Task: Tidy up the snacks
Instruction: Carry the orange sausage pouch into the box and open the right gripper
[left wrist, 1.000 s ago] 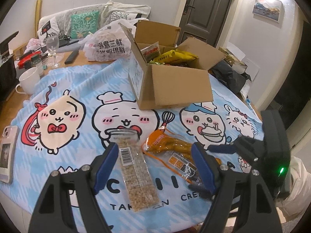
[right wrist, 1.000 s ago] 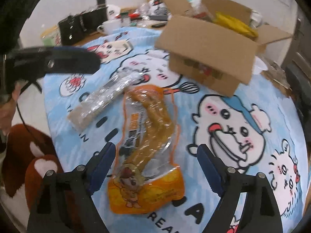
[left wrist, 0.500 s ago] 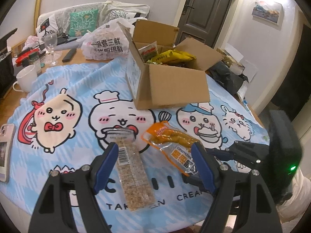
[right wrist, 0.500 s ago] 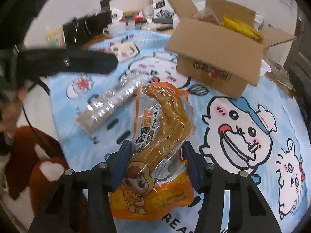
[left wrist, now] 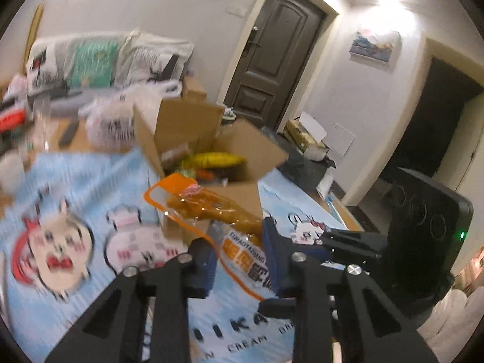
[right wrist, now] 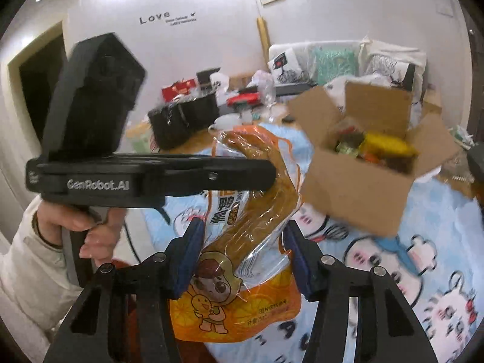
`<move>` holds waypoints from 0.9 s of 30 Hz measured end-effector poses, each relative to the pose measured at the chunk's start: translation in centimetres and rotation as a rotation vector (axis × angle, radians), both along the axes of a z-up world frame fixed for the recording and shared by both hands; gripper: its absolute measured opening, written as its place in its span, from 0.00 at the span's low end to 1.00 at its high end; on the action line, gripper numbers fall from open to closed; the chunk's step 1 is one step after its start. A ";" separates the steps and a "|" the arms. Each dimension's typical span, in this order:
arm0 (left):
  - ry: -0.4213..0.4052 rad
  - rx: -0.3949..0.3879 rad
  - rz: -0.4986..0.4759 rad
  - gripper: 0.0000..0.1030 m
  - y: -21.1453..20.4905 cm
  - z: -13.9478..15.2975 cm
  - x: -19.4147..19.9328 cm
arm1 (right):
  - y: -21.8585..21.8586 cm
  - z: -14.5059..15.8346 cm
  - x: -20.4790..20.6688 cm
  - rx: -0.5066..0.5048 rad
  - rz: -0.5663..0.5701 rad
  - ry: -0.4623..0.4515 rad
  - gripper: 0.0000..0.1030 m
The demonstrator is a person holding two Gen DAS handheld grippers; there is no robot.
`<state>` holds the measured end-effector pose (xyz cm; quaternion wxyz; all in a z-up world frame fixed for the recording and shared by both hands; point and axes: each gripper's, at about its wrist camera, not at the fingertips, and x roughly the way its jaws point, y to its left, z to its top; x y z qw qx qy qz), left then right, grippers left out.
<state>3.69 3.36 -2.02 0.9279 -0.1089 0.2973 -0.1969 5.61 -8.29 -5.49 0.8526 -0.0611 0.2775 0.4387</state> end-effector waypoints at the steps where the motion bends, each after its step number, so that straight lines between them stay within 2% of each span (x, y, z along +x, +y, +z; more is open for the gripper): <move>1: -0.011 0.009 -0.008 0.23 -0.2 1.0 0.8 | -0.2 0.7 0.5 0.013 -0.002 -0.003 0.48; 6: -0.030 0.027 -0.023 0.23 -0.6 4.8 6.1 | -0.9 4.7 3.7 0.015 -0.026 -0.052 0.48; 10: 0.025 0.056 -0.016 0.24 -0.7 5.5 12.2 | -0.8 7.2 9.2 -0.032 -0.030 -0.036 0.48; 13: 0.067 0.055 -0.011 0.24 -0.6 4.6 16.1 | -0.5 7.3 13.4 -0.081 -0.025 0.014 0.48; 16: 0.117 0.012 0.001 0.24 0.3 3.3 18.9 | -0.1 7.1 16.9 -0.119 -0.018 0.067 0.48; 21: 0.169 -0.006 0.019 0.24 1.0 1.6 21.1 | 1.0 5.9 20.3 -0.199 0.007 0.111 0.49; 22: 0.182 0.006 0.021 0.27 1.0 1.4 21.4 | 1.3 5.8 21.0 -0.214 0.015 0.125 0.50; 25: 0.210 0.114 0.056 0.28 0.3 0.4 21.6 | 1.5 4.9 22.4 -0.273 0.011 0.152 0.52; 27: 0.227 0.117 0.051 0.28 0.3 -0.1 21.8 | 1.5 4.1 22.8 -0.324 -0.018 0.150 0.53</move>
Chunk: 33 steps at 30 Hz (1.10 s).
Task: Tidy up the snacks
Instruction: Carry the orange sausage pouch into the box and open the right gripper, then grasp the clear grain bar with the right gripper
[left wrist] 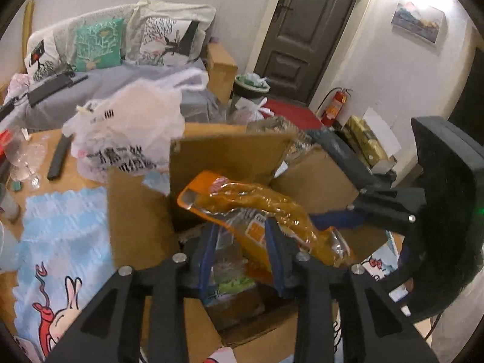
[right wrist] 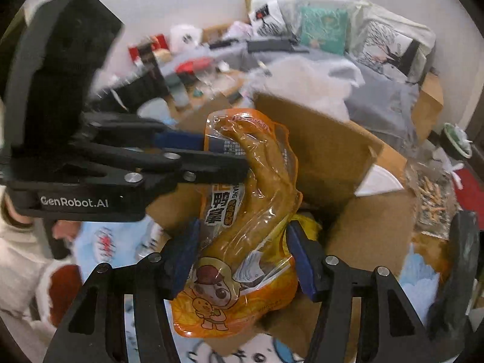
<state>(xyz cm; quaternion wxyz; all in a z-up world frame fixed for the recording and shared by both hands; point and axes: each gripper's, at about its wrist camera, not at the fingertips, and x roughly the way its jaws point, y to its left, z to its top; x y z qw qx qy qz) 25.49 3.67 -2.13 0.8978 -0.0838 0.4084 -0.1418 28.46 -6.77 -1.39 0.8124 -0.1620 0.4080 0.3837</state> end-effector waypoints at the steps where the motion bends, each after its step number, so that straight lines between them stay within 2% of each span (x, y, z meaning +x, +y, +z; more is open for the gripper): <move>1: -0.001 -0.010 0.000 0.28 0.1 -0.1 -0.1 | -0.1 -0.4 0.3 -0.015 -0.014 0.003 0.56; 4: -0.010 -0.004 -0.001 0.29 0.2 -0.1 -0.3 | -0.5 -0.9 0.4 -0.008 -0.026 0.011 0.58; 8: -0.047 -0.017 0.018 0.46 0.9 1.0 -1.2 | -0.7 -0.5 0.3 -0.009 -0.058 -0.034 0.67; 9: -0.051 -0.022 0.021 0.47 1.1 1.1 -1.3 | -0.8 -0.2 0.3 -0.002 -0.064 -0.044 0.68; 13: -0.054 -0.019 0.036 0.52 1.6 1.6 -1.8 | -0.8 0.1 0.0 0.012 -0.069 -0.057 0.68; 16: -0.069 -0.010 0.041 0.63 1.9 1.8 -2.3 | -0.6 -0.1 -0.1 0.013 -0.069 -0.055 0.68; 21: -0.112 0.018 0.052 0.71 2.3 3.0 -4.4 | -0.5 0.1 -0.8 0.046 -0.060 -0.060 0.69; 25: -0.165 0.079 0.076 0.72 2.6 4.1 -7.7 | -0.8 0.8 -3.2 0.103 -0.044 -0.094 0.70; 28: -0.200 0.130 0.071 0.76 2.6 4.1 -10.3 | -1.2 1.4 -6.6 0.165 -0.055 -0.139 0.70; 31: -0.226 0.181 0.070 0.77 2.6 3.1 -13.7 | -1.4 1.0 -10.4 0.225 -0.056 -0.149 0.70; 33: -0.229 0.196 0.077 0.77 2.8 1.9 -15.7 | -1.4 0.0 -12.8 0.266 -0.058 -0.124 0.70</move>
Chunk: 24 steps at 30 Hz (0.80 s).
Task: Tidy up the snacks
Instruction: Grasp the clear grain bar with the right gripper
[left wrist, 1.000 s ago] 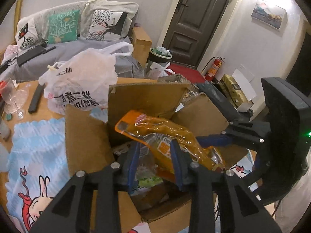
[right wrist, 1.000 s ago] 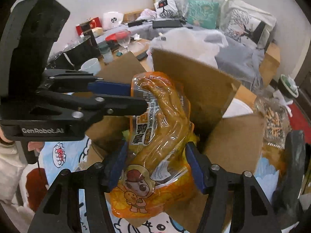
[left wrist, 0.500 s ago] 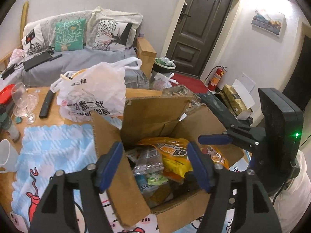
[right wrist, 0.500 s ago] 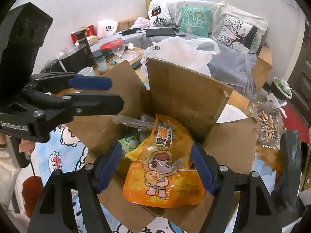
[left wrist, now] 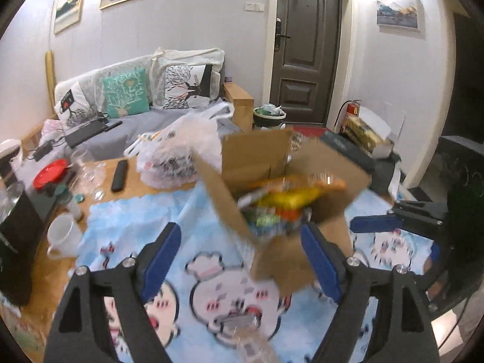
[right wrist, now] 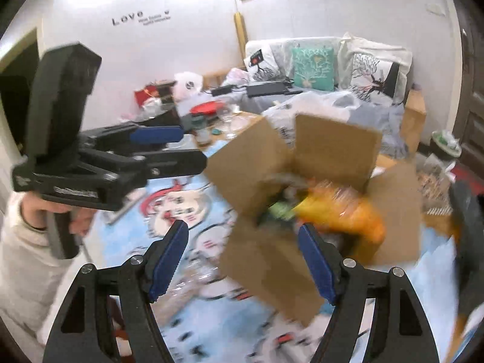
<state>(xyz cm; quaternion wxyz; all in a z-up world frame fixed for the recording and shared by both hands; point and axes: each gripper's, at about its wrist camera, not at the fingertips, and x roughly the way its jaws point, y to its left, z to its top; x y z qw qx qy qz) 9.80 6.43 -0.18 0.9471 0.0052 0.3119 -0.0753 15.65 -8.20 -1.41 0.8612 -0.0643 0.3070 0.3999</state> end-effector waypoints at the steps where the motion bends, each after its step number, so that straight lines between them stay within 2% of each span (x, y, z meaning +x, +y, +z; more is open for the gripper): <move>1: 0.000 0.003 0.005 0.77 0.2 -0.9 -1.2 | 0.1 -0.7 -1.1 0.013 -0.007 0.014 0.70; 3: -0.002 0.002 0.015 0.77 0.5 -2.2 -2.8 | 0.4 -2.1 -3.0 0.031 -0.006 0.034 0.70; 7: 0.023 -0.014 0.054 0.77 1.3 -5.6 -5.4 | 2.5 -6.3 -6.0 -0.001 -0.018 0.077 0.70; 10: 0.057 -0.021 0.085 0.77 1.8 -7.7 -6.3 | 4.7 -9.6 -7.2 -0.042 -0.031 0.117 0.70; 14: 0.093 -0.031 0.098 0.77 2.2 -10.0 -6.9 | 7.4 -12.4 -8.1 -0.081 -0.037 0.144 0.70; 18: 0.110 -0.025 0.126 0.77 2.3 -11.2 -6.7 | 10.0 -13.9 -8.9 -0.156 -0.057 0.071 0.70; 24: 0.120 -0.059 0.147 0.77 3.2 -12.1 -6.7 | 10.8 -15.5 -9.1 -0.230 -0.090 0.022 0.66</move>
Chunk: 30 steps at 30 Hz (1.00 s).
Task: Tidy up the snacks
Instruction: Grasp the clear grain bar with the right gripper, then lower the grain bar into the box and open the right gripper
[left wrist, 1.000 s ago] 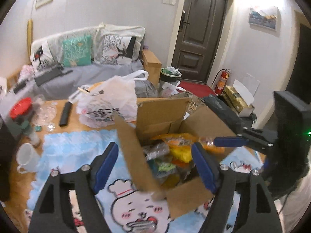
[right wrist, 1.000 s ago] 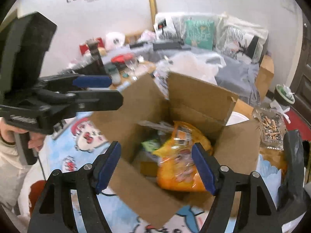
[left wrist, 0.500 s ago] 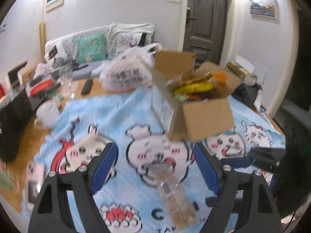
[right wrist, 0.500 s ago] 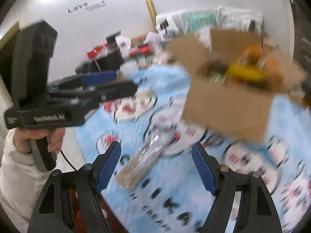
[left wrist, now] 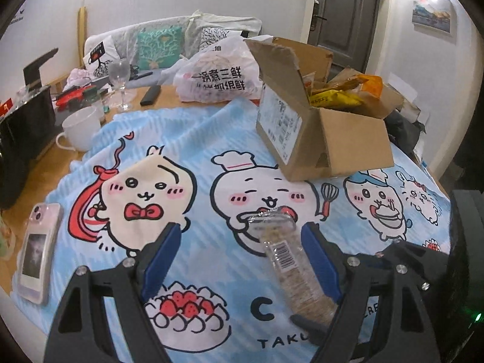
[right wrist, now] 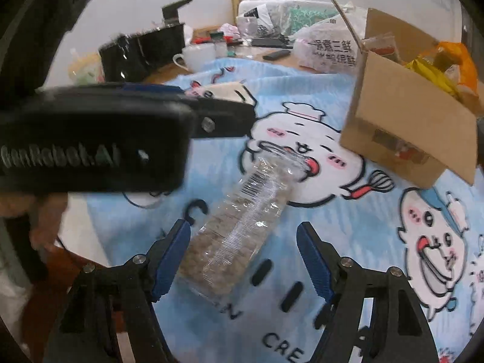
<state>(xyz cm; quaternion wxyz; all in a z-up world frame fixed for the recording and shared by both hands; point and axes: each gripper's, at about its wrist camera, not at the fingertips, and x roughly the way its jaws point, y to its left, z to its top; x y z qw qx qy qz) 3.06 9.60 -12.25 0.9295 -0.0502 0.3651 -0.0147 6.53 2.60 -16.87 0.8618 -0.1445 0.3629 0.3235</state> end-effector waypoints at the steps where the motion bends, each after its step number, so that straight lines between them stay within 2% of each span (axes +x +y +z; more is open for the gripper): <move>1: 0.001 -0.002 -0.001 0.77 0.0 0.0 0.0 | -0.2 -0.1 0.1 -0.001 -0.007 0.000 0.66; 8: 0.007 -0.001 -0.003 0.77 -0.2 -0.1 0.2 | -3.4 0.3 1.4 -0.045 -0.065 -0.002 0.62; 11: 0.010 0.000 -0.006 0.77 -0.2 -0.1 0.2 | -3.4 0.2 1.9 0.001 0.012 0.043 0.54; 13: 0.012 0.000 -0.006 0.77 -0.2 -0.2 0.2 | -2.7 0.0 2.0 -0.035 0.032 -0.005 0.47; 16: 0.020 -0.002 0.004 0.77 -0.1 -0.3 0.3 | -2.4 0.1 2.2 -0.018 0.041 0.001 0.36; 19: 0.021 -0.009 0.001 0.77 0.0 -0.2 0.3 | -2.0 0.2 2.3 -0.039 0.050 -0.016 0.36; 23: 0.018 -0.041 -0.018 0.77 -0.2 0.3 0.4 | -3.1 1.3 2.1 -0.007 0.031 -0.033 0.36; 27: -0.023 -0.106 -0.066 0.76 -0.9 1.7 0.1 | -4.4 4.0 1.4 0.099 0.065 -0.041 0.36; 28: -0.043 -0.116 -0.088 0.75 -1.3 2.4 0.0 | -4.6 4.9 1.0 0.119 0.076 -0.053 0.36; 30: -0.079 -0.133 -0.125 0.59 -2.1 3.7 -0.2 | -4.9 6.4 0.3 0.149 0.102 -0.076 0.36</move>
